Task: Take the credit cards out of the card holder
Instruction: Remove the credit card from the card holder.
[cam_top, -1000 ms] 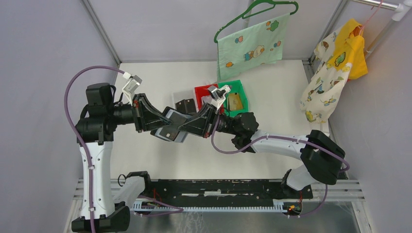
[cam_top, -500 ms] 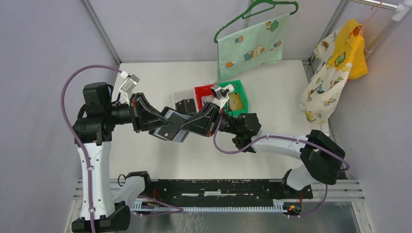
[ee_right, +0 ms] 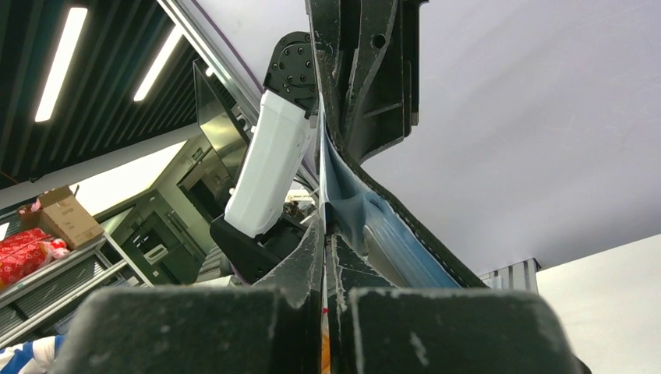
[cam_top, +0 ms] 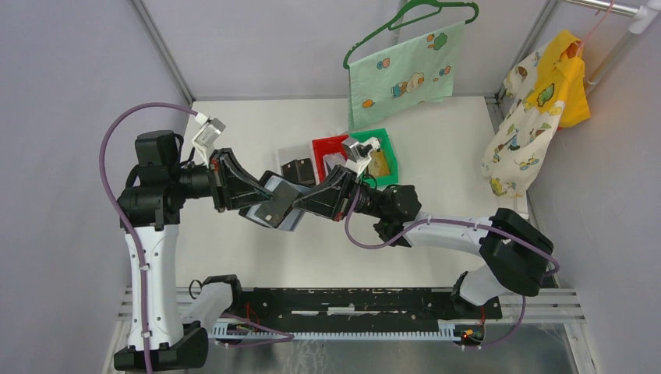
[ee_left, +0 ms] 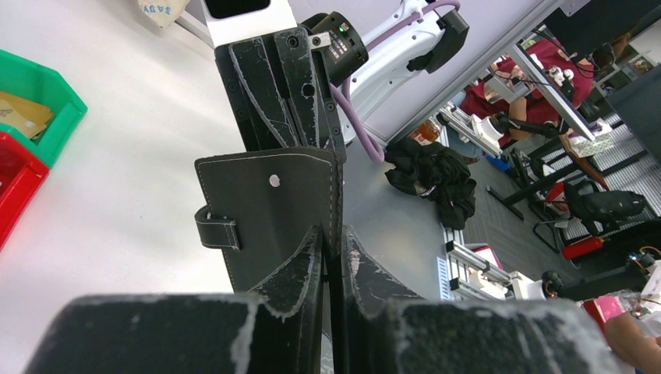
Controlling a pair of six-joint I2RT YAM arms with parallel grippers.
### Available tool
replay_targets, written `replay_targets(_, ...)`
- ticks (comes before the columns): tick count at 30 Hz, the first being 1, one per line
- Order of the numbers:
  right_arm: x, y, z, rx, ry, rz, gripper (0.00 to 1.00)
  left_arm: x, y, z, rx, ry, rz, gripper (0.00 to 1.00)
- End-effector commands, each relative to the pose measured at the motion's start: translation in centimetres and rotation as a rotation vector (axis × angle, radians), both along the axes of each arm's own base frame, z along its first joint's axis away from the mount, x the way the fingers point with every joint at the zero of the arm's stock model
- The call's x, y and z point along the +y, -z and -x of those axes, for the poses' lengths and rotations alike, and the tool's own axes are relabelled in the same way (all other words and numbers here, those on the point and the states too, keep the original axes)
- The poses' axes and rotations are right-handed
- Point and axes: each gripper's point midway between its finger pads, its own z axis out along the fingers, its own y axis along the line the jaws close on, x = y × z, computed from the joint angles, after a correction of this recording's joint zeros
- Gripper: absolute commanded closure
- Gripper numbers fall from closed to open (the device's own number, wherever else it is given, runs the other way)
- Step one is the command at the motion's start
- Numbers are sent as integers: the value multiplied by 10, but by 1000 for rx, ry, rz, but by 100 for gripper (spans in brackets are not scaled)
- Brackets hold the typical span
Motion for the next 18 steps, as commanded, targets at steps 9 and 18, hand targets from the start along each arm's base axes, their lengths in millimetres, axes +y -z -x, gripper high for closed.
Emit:
replay_targets(9, -18, -13, 10, -34, -12, -70, 100, -1, -19, 9, -26, 30, 22, 98)
replay_targets(18, -24, -13, 4, -41, 23, -57, 100, -1, -19, 7, -30, 28, 20, 98)
